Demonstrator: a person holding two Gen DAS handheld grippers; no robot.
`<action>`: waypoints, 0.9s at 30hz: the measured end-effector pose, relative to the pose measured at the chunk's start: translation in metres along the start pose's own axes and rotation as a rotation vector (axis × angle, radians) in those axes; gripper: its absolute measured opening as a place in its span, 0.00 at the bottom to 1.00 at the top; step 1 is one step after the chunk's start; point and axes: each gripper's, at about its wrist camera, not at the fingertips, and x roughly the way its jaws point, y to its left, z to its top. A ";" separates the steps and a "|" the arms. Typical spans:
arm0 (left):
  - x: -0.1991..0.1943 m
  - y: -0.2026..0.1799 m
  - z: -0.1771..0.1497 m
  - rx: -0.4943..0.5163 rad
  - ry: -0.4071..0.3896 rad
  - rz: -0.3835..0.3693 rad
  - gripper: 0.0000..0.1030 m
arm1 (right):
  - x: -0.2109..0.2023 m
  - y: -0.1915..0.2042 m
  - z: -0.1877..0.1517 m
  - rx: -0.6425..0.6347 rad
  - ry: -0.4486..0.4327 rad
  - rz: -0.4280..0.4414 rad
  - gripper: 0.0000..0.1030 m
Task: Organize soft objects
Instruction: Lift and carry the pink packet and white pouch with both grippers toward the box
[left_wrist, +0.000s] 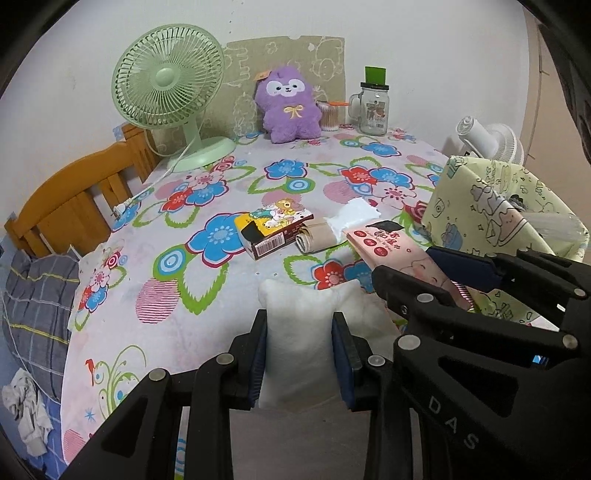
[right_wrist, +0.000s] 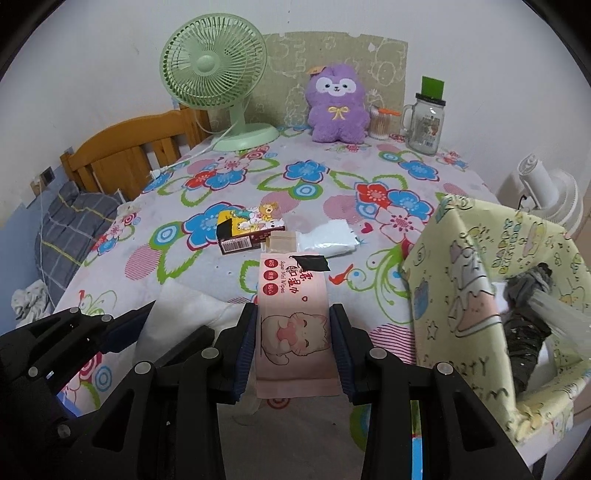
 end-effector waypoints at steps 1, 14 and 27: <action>-0.001 -0.002 0.000 0.004 -0.003 0.000 0.31 | -0.002 0.000 0.000 0.000 -0.003 -0.003 0.40; -0.020 -0.014 0.004 0.025 -0.038 -0.010 0.31 | -0.029 -0.006 -0.001 -0.005 -0.050 -0.045 0.40; -0.042 -0.024 0.012 0.044 -0.075 -0.003 0.31 | -0.056 -0.012 0.004 -0.002 -0.094 -0.055 0.40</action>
